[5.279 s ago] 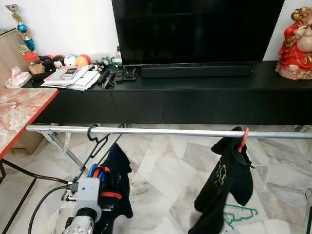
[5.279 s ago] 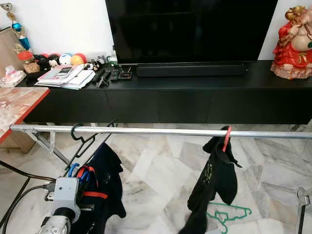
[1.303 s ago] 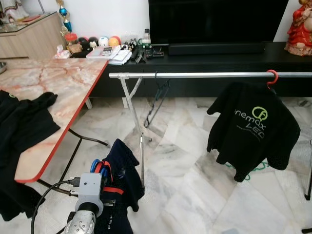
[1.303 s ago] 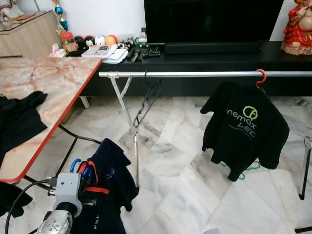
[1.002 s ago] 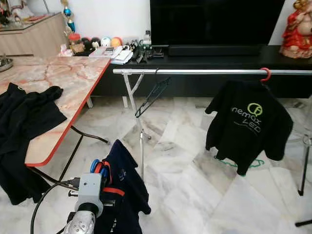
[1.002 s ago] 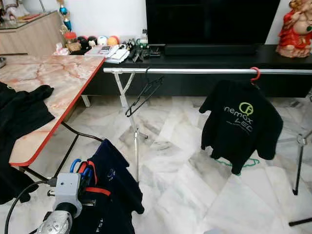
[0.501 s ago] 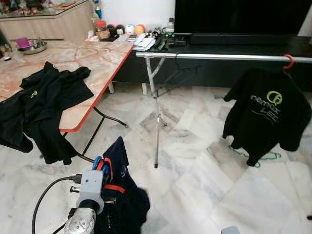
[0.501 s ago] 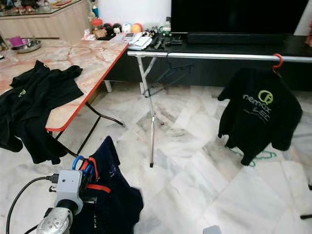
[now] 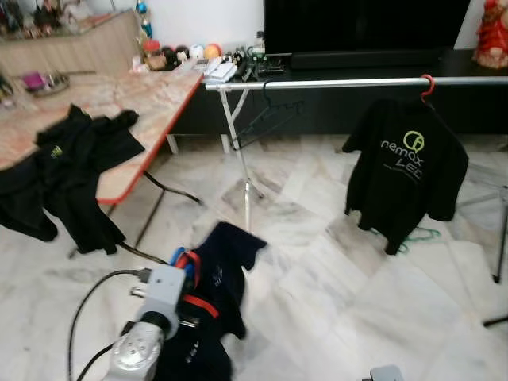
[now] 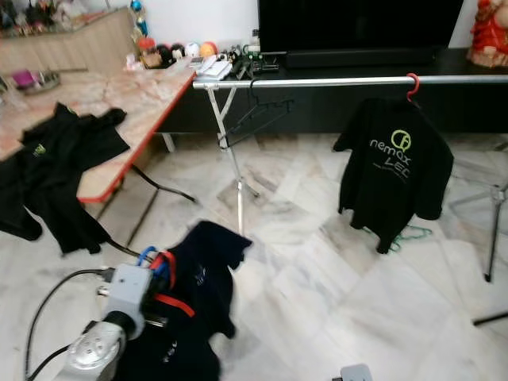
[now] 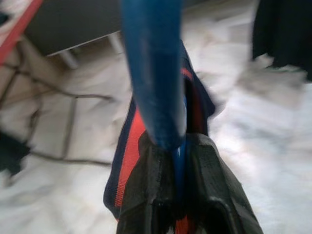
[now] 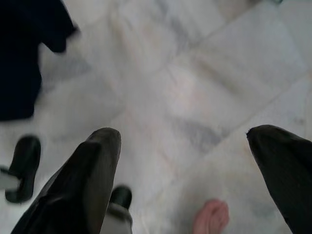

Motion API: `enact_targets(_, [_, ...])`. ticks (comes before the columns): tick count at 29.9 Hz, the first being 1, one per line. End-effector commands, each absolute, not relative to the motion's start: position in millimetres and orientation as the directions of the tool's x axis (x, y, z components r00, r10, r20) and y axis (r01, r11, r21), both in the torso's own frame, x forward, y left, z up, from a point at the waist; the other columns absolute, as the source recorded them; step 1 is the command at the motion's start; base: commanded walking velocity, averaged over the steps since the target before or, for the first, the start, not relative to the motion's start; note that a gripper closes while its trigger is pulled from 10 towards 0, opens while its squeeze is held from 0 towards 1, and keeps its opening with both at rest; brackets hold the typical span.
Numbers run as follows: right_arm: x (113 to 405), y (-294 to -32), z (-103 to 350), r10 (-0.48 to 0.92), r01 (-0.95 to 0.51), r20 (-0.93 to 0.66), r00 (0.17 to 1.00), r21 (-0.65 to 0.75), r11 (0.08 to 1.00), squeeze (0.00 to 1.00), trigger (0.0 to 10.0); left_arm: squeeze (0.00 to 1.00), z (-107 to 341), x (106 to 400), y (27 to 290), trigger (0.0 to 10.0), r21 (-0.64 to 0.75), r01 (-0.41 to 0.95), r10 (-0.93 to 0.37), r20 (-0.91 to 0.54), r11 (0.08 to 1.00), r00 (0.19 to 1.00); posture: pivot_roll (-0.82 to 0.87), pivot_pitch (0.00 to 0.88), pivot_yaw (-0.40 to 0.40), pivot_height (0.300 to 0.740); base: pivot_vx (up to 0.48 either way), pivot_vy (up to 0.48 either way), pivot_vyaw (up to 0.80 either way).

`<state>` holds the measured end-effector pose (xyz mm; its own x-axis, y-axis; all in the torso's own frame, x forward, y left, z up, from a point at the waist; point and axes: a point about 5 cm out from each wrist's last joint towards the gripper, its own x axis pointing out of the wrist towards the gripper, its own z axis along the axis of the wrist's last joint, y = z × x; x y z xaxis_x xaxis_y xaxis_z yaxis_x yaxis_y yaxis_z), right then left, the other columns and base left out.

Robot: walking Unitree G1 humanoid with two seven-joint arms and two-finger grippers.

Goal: Hang hanger

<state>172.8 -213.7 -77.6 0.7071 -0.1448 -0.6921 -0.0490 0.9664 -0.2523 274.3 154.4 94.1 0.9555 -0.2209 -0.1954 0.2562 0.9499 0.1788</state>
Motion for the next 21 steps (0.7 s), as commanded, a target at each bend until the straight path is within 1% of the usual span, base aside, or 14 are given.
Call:
enact_targets(1, [172,-212,-76,-0.153,-0.007,-0.656,0.739,-0.234,0.972,0.00,10.0,0.00,111,280,146,10.0,0.159,0.307,-0.283,-0.156,0.938,0.946,0.06,0.069,0.050,0.740,0.000,0.000,0.00])
enact_targets(4, [173,-210,-73,-0.143,0.014,-0.618,0.773,-0.208,0.978,0.00,10.0,0.00,116,284,139,10.0,0.168,0.368,-0.342,-0.166,0.915,0.925,0.05,0.068,0.055,0.740,0.000,0.000,0.00])
enact_targets(9, [176,-205,-66,-0.096,0.001,-0.527,0.844,-0.176,0.984,0.00,10.0,0.00,126,290,126,10.0,0.172,0.500,-0.463,-0.214,0.849,0.860,0.04,0.057,0.060,0.740,0.000,0.000,0.00])
enact_targets(11, [176,-203,-62,-0.065,-0.004,-0.479,0.875,-0.141,0.990,0.00,10.0,0.00,132,294,117,10.0,0.115,0.562,-0.528,-0.231,0.819,0.817,0.03,0.046,0.055,0.740,0.000,0.000,0.00])
enact_targets(12, [176,-203,-61,-0.060,-0.006,-0.475,0.878,-0.136,0.991,0.00,10.0,0.00,133,294,116,10.0,0.105,0.568,-0.536,-0.230,0.816,0.813,0.03,0.043,0.054,0.740,0.000,0.000,0.00])
enact_targets(13, [219,-202,-30,-0.026,-0.015,-0.295,0.955,-0.136,0.991,0.00,10.0,0.00,134,296,114,10.0,0.098,0.578,-0.547,-0.228,0.810,0.805,0.02,0.038,0.054,0.740,0.000,0.000,0.00])
enact_targets(14, [246,-201,-3,0.004,-0.025,-0.152,0.988,-0.138,0.990,0.00,10.0,0.00,135,296,112,10.0,0.094,0.585,-0.555,-0.227,0.805,0.800,0.02,0.035,0.052,0.740,0.000,0.000,0.00])
enact_targets(15, [270,-198,29,0.043,-0.041,0.007,0.999,-0.153,0.987,0.00,10.0,0.00,138,297,107,10.0,0.091,0.605,-0.575,-0.226,0.791,0.786,0.02,0.028,0.051,0.740,0.000,0.000,0.00])
enact_targets(19, [267,-192,31,0.080,-0.074,0.033,0.996,-0.153,0.986,0.00,10.0,0.00,143,299,98,10.0,0.072,0.632,-0.606,-0.221,0.771,0.764,0.01,0.017,0.049,0.740,0.000,0.000,0.00])
enact_targets(21, [264,-184,30,0.135,-0.129,0.051,0.989,-0.110,0.986,0.00,10.0,0.00,146,299,86,10.0,0.061,0.673,-0.648,-0.219,0.737,0.729,0.00,0.016,0.048,0.740,0.000,0.000,0.00])
